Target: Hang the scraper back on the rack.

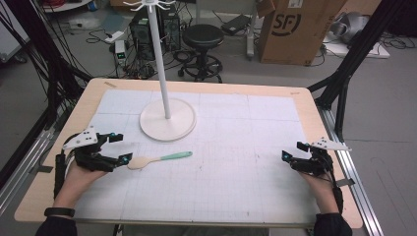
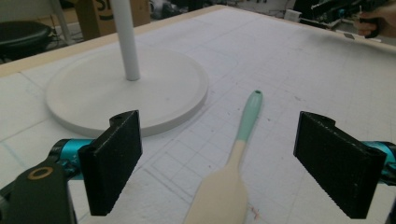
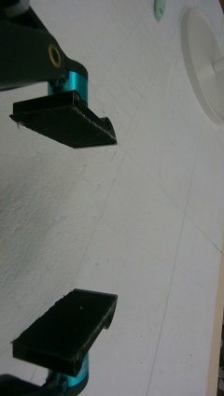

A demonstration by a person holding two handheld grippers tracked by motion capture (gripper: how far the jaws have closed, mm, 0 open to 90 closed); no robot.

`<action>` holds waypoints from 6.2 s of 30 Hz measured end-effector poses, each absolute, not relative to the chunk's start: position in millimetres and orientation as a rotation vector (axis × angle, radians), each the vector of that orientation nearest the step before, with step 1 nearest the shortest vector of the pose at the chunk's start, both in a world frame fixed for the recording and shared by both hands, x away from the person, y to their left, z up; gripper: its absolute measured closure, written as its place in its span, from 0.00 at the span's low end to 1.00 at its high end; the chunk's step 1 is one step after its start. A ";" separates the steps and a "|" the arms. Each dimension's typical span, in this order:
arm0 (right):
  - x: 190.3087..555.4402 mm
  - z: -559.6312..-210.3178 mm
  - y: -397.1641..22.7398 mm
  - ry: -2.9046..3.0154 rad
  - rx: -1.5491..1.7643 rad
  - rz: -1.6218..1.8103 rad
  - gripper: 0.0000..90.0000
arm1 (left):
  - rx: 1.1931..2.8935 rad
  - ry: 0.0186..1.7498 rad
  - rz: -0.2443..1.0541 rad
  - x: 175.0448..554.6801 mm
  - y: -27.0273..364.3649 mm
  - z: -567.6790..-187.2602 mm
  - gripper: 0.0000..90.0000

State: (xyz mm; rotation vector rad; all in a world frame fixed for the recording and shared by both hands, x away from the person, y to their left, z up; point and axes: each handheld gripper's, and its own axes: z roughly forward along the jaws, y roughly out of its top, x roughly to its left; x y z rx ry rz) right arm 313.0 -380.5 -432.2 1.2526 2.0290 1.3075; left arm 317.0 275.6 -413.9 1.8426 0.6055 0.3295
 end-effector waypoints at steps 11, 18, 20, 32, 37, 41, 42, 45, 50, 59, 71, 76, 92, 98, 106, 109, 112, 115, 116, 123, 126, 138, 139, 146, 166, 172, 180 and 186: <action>312.9 -432.9 -380.9 2.032 1.251 1.306 0.21 | 1.971 0.580 0.292 328.3 231.4 -428.1 0.20; 312.8 -432.7 -380.9 2.033 1.249 1.311 0.21 | 2.045 0.552 0.281 333.4 209.7 -433.7 0.28; 312.9 -432.8 -380.8 2.034 1.249 1.312 0.21 | 2.066 0.559 0.275 334.3 208.7 -435.6 0.31; 312.9 -432.9 -380.5 2.036 1.256 1.316 0.22 | 2.129 0.585 0.239 340.5 207.5 -444.3 0.55; 313.7 -433.6 -380.4 2.039 1.247 1.315 0.22 | 2.139 0.596 0.234 340.5 207.8 -442.6 0.63; 313.9 -433.7 -380.3 2.043 1.246 1.313 0.22 | 2.150 0.592 0.232 340.4 205.0 -442.9 0.67; 313.9 -433.7 -380.3 2.043 1.247 1.313 0.22 | 2.157 0.593 0.235 340.5 204.5 -443.4 0.68; 313.7 -433.6 -380.1 2.042 1.247 1.313 0.22 | 2.173 0.590 0.239 341.1 202.9 -445.8 0.69; 313.7 -433.8 -379.9 2.047 1.252 1.312 0.22 | 2.170 0.574 0.249 342.8 200.5 -446.9 0.72; 313.3 -433.4 -380.5 2.043 1.255 1.318 0.22 | 2.180 0.562 0.231 343.6 202.7 -448.5 0.80; 313.4 -433.3 -380.0 2.041 1.248 1.317 0.22 | 2.188 0.534 0.248 342.8 202.3 -448.3 0.87; 313.9 -433.5 -380.2 2.045 1.250 1.316 0.22 | 2.187 0.533 0.250 342.7 202.1 -448.7 0.86; 314.2 -433.4 -380.6 2.041 1.254 1.321 0.22 | 2.121 0.595 0.182 344.6 207.9 -446.1 0.90; 314.4 -433.1 -381.5 2.038 1.246 1.320 0.22 | 2.058 0.616 0.190 343.0 214.8 -439.0 0.90; 314.1 -432.9 -381.6 2.037 1.253 1.323 0.22 | 1.965 0.630 0.211 336.0 228.3 -422.0 0.90; 314.5 -433.1 -381.7 2.033 1.254 1.322 0.22 | 1.916 0.648 0.221 332.7 240.3 -410.0 0.90; 314.6 -433.2 -381.5 2.037 1.248 1.317 0.22 | 1.909 0.665 0.245 330.3 249.8 -393.9 0.90; 315.0 -433.1 -381.2 2.035 1.244 1.317 0.22 | 1.883 0.670 0.267 328.3 258.3 -373.5 0.90; 314.9 -432.8 -381.0 2.034 1.247 1.321 0.22 | 1.873 0.669 0.271 327.8 260.1 -368.1 0.90; 315.0 -432.5 -381.4 2.034 1.250 1.320 0.22 | 1.816 0.689 0.323 325.2 275.1 -321.9 0.90; 314.9 -432.1 -382.1 2.031 1.249 1.325 0.22 | 1.809 0.701 0.338 325.5 279.5 -305.4 0.90; 315.5 -432.7 -381.8 2.034 1.249 1.321 0.22 | 1.745 0.734 0.426 327.0 302.3 -219.8 0.90; 315.5 -432.7 -381.9 2.034 1.250 1.321 0.22 | 1.729 0.739 0.434 327.6 303.9 -214.0 0.90; 315.7 -433.0 -382.1 2.035 1.255 1.323 0.22 | 1.667 0.745 0.449 333.9 308.9 -185.3 0.90; 316.4 -433.8 -381.9 2.043 1.259 1.318 0.22 | 1.660 0.742 0.497 343.1 307.3 -124.3 0.90; 316.3 -433.7 -382.5 2.043 1.259 1.316 0.22 | 1.648 0.743 0.502 348.7 305.1 -121.8 0.90; 316.2 -434.1 -382.5 2.045 1.268 1.314 0.22 | 1.649 0.743 0.506 353.2 302.2 -120.6 0.90; 315.9 -433.8 -382.6 2.044 1.268 1.316 0.22 | 1.652 0.745 0.508 356.2 300.5 -120.8 0.90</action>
